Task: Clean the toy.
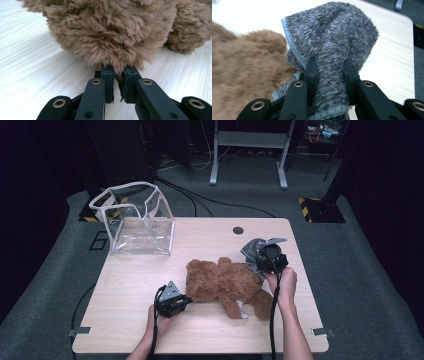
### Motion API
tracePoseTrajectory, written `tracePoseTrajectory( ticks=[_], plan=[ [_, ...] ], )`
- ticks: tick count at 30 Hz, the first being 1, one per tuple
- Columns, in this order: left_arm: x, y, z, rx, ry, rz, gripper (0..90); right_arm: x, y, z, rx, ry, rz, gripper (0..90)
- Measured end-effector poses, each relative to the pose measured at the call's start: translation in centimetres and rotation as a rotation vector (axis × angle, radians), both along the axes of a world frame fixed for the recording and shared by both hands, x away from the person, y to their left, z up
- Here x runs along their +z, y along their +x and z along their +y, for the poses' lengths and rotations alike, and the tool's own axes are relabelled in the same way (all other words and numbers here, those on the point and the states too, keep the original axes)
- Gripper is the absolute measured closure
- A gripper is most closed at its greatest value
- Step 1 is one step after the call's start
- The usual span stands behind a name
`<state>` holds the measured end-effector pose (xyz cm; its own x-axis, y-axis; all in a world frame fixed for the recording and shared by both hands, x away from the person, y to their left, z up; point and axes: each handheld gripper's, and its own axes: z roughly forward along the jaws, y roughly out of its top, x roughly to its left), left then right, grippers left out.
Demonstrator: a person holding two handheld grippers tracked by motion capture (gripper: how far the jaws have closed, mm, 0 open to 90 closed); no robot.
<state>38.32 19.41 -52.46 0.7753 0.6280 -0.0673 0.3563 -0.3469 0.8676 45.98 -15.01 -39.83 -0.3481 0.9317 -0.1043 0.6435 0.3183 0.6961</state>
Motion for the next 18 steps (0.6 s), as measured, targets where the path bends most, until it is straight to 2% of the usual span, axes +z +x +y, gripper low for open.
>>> tracePoseTrajectory(
  ticks=[5,9,12,15,17,18],
  plan=[
    [0.0,0.0,0.0,-0.001,0.003,-0.001,82.3,2.1,-1.3,1.2,0.063,0.038,-0.062,71.3],
    [0.0,0.0,0.0,0.002,-0.004,0.002,82.3,3.1,-2.2,3.5,0.15,0.072,-0.094,71.2],
    [0.0,0.0,0.1,-0.006,0.004,0.002,82.3,3.3,-2.6,6.0,0.221,0.086,-0.093,71.2],
    [0.0,0.0,0.0,0.0,-0.007,0.006,82.3,2.6,-2.8,8.5,0.285,0.056,-0.068,71.1],
    [0.0,0.0,0.0,0.004,-0.007,-0.001,82.3,1.5,-2.6,10.0,0.32,-0.046,-0.047,71.1],
    [0.0,0.0,0.0,0.005,-0.007,0.0,82.3,1.2,-2.7,10.3,0.313,-0.064,-0.029,71.0]
  ],
)
